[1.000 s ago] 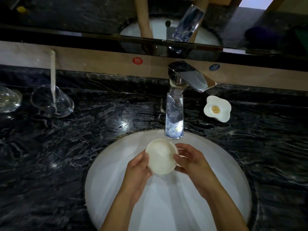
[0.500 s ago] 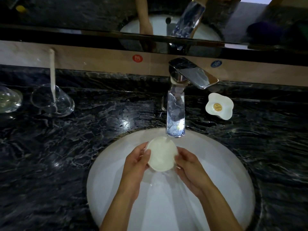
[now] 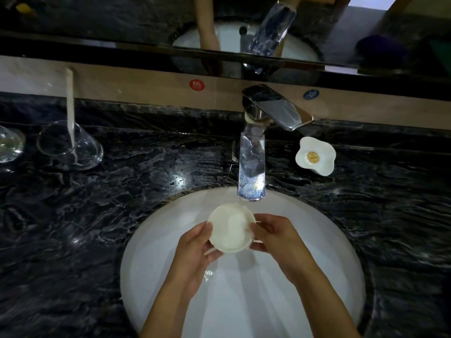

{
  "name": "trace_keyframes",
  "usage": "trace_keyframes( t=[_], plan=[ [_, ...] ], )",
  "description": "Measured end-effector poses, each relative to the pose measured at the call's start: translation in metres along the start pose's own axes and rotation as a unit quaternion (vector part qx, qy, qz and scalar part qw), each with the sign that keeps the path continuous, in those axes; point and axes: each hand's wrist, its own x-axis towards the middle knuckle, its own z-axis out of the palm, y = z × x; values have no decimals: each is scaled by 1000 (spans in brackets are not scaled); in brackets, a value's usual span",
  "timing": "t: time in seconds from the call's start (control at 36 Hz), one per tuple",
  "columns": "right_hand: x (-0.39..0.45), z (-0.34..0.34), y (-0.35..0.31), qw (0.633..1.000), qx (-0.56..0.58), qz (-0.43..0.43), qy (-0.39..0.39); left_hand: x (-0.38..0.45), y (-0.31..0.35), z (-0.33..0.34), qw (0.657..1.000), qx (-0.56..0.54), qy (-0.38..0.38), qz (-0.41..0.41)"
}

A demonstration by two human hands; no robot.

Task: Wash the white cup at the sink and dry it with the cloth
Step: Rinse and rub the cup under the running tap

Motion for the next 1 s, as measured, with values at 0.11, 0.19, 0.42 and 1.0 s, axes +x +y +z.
trace_keyframes(
  t=[0.11,0.19,0.42,1.0],
  plan=[
    [1,-3,7,997,56,35,-43,-4,8,0,998,39,-9,51],
    [2,-1,11,992,107,42,-44,-4,11,-1,995,62,-7,83],
    [-6,-2,13,994,96,-41,-4,4,3,-7,996,33,-28,73],
    [-10,-2,17,991,132,6,3,0,18,-9,981,131,-72,120]
  ],
)
